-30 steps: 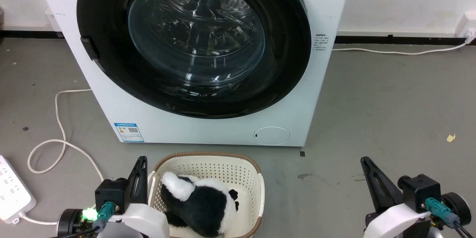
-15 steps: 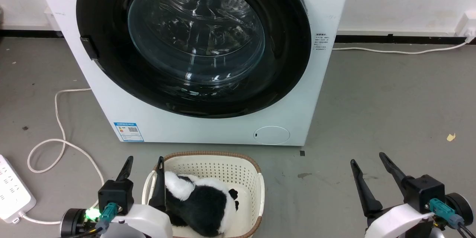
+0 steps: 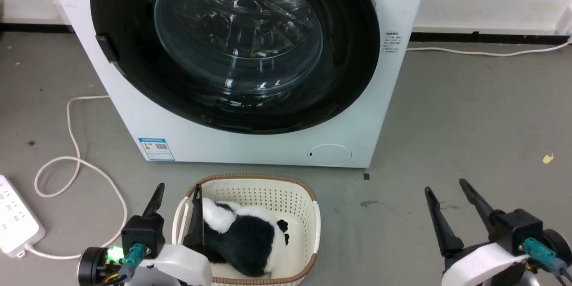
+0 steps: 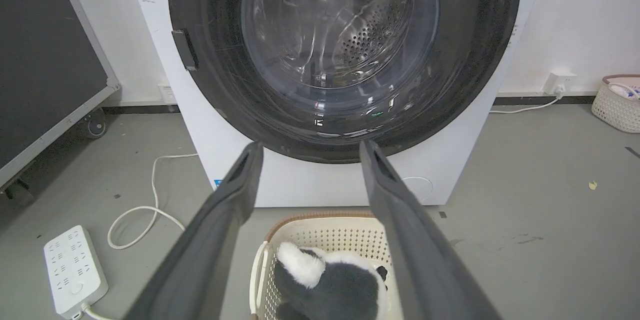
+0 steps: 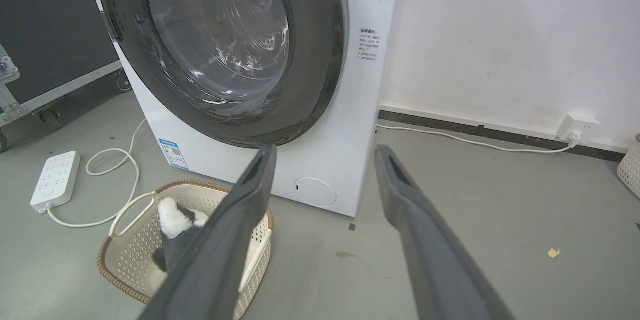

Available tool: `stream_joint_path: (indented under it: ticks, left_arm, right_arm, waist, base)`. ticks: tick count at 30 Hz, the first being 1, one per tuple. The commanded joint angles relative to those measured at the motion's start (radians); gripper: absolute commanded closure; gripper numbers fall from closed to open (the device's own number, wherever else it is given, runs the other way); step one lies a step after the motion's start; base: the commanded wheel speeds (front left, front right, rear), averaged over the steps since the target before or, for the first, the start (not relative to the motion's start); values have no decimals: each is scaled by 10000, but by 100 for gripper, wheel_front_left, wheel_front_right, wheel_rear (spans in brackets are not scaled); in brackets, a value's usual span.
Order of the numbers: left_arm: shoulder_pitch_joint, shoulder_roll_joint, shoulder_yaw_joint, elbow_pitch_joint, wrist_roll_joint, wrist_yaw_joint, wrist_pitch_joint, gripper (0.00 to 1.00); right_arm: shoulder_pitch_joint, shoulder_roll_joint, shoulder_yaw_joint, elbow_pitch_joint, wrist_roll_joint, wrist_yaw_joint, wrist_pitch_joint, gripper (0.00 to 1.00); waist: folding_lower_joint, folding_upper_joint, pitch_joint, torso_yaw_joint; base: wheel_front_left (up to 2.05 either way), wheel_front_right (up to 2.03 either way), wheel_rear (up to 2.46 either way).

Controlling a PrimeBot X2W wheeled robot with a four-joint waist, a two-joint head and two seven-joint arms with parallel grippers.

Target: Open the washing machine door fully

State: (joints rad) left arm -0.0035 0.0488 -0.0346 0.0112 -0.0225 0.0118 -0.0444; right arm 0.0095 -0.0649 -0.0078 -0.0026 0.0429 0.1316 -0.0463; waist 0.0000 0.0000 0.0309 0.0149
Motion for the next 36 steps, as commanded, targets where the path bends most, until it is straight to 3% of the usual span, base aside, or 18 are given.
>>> stream_joint_path:
  ticks: [1,17,18,20,36]
  left_arm:
    - [-173,3,-76,40,-71,59,-102,0]
    - [-682,5,-322,-26,-244,240,-478,0]
    - [-705,5,-331,-31,-255,247,-499,0]
    - [-756,5,-352,-35,-279,262,-541,0]
    - [-1098,7,-395,-16,-398,365,-854,0]
  right_arm:
    - [-293,-127,-25,-13,166,-2,-93,0]
    - [-2020,-774,-250,193,1773,-3,-113,0]
    - [-2136,-798,-278,223,1861,-3,-99,39]
    - [-2384,-870,-360,246,1986,-4,-118,100]
    - [-4685,-720,-1226,1269,3682,-5,626,100]
  waist:
    - [0,0,85,50]
    - [0,0,909,431]
    - [0,0,955,458]
    - [0,0,1046,517]
    - [0,0,1668,887]
  base:
    - [0,0,0]
    - [0,0,0]
    - [0,0,0]
    - [0,0,0]
    - [0,0,0]
